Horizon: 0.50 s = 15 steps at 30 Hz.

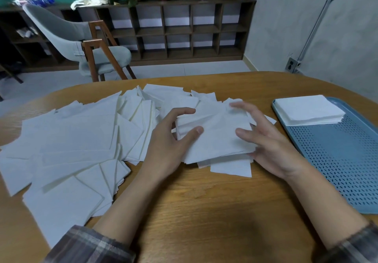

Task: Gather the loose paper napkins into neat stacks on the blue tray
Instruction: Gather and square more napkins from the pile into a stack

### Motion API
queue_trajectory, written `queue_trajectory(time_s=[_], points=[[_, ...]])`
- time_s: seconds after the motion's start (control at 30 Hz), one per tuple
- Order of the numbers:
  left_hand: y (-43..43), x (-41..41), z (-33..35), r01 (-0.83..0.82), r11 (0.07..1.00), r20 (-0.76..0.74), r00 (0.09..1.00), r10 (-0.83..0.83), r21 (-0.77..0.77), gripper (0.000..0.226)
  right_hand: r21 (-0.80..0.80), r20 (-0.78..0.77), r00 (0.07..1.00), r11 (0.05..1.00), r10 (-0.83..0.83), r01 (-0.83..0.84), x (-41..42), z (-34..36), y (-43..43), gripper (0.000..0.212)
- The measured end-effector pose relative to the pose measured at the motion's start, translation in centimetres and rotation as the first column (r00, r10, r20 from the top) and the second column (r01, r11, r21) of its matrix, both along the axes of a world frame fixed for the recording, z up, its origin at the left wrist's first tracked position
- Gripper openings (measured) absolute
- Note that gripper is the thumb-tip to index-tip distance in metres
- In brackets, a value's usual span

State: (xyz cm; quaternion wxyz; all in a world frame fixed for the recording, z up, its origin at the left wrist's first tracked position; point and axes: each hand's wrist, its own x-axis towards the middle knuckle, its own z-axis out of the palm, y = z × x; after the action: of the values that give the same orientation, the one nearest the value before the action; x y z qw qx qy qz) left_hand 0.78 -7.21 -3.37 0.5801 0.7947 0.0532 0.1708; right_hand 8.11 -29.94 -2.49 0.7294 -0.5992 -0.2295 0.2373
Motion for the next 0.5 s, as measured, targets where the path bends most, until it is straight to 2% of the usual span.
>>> queue_trajectory(time_s=[0.1, 0.17, 0.23, 0.33, 0.43, 0.5], points=[[0.0, 0.1, -0.1, 0.016, 0.997, 0.018, 1.0, -0.017, 0.073, 0.029, -0.053, -0.021, 0.999, 0.998, 0.038, -0.039, 0.2, 0.0, -0.2, 0.024], [-0.4, 0.1, -0.3, 0.054, 0.991, 0.048, 0.997, -0.06, 0.122, 0.034, -0.211, 0.13, 0.991, 0.976, -0.027, 0.054, 0.4, -0.4, -0.2, 0.024], [-0.9, -0.1, -0.6, 0.018, 0.963, 0.126, 0.991, -0.053, 0.268, 0.044, -0.33, 0.324, 0.941, 0.921, -0.096, 0.208, 0.7, -0.7, -0.1, 0.027], [-1.4, -0.3, -1.1, -0.01, 0.862, 0.227, 0.966, -0.122, 0.506, 0.042, -0.312, 0.45, 0.871, 0.878, -0.2, 0.363, 1.0, -0.8, -0.2, 0.033], [-1.6, -0.4, -1.6, 0.242, 0.781, 0.072, 0.936, -0.344, 0.575, 0.028, -0.261, 0.482, 0.844, 0.881, -0.235, 0.395, 1.1, -0.9, -0.3, 0.037], [-1.8, -0.3, -2.1, 0.405, 0.69, -0.099, 0.893, -0.439, 0.6, 0.033, -0.252, 0.489, 0.837, 0.879, -0.245, 0.405, 1.2, -0.9, -0.3, 0.04]])
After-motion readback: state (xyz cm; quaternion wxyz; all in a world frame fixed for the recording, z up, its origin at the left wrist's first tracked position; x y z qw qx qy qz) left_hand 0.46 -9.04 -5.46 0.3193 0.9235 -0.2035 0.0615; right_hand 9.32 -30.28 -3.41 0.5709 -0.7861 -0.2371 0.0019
